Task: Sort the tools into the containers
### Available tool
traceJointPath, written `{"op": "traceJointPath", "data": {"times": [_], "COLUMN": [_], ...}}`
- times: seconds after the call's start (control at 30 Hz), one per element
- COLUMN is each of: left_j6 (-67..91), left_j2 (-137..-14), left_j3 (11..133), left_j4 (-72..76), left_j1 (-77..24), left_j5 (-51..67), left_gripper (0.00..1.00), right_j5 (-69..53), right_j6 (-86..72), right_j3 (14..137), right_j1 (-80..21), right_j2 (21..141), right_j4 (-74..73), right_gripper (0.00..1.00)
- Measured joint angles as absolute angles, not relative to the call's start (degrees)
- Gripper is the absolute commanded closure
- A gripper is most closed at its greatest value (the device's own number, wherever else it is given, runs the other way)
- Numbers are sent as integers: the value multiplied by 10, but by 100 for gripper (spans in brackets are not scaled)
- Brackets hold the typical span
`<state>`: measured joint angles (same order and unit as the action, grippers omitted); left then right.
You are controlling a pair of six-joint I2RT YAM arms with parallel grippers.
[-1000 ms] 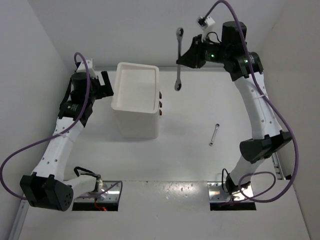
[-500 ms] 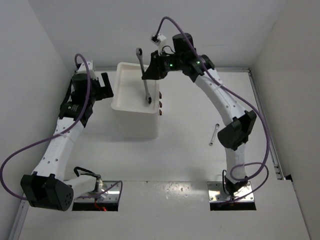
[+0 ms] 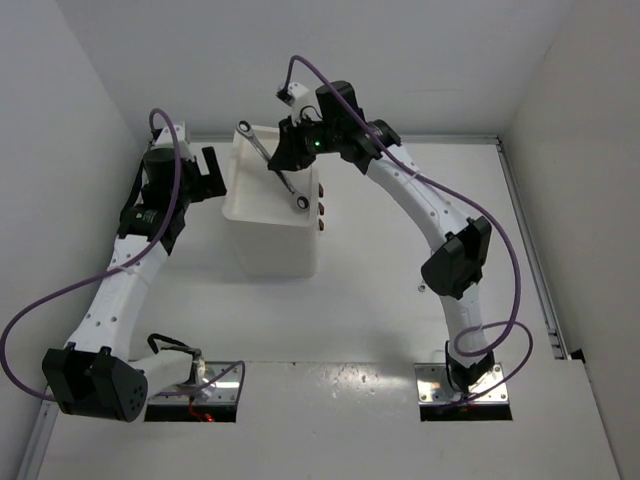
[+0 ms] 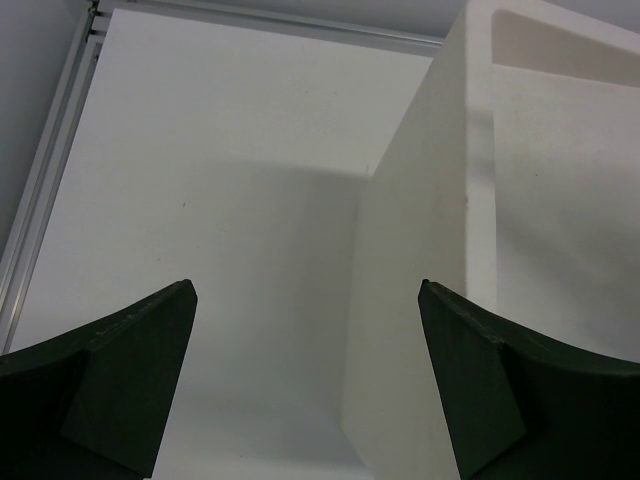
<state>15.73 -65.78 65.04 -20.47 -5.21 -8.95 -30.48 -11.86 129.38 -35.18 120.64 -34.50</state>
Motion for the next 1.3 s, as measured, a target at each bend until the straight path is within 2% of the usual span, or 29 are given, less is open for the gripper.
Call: {"op": "traceJointPath", "data": {"times": [0.43, 0.77, 0.8, 0.97, 1.3], "left_j6": [157, 157, 158, 158, 157], "left_j2": [-659, -670, -670, -676, -677], "left_j3": [650, 650, 650, 650, 650], "left_j4": [-204, -201, -201, -201, -201], "left_j1": [-44, -40, -39, -36, -36], "left_j5": [-85, -75, -73, -66, -57], "left_gripper": [1, 1, 1, 1, 1], "right_j5": [-266, -351, -363, -390, -403], "right_j6": [-254, -387, -400, -419, -404], "right_j3": [1268, 1191, 1181, 1159, 1149], "right_j1": [-336, -311, -309, -310, -321], "right_j2": [1267, 1264, 1262, 1252, 1233], "right_j4": [-287, -181, -163, -141, -160], "right_gripper": [100, 99, 80, 61, 56]}}
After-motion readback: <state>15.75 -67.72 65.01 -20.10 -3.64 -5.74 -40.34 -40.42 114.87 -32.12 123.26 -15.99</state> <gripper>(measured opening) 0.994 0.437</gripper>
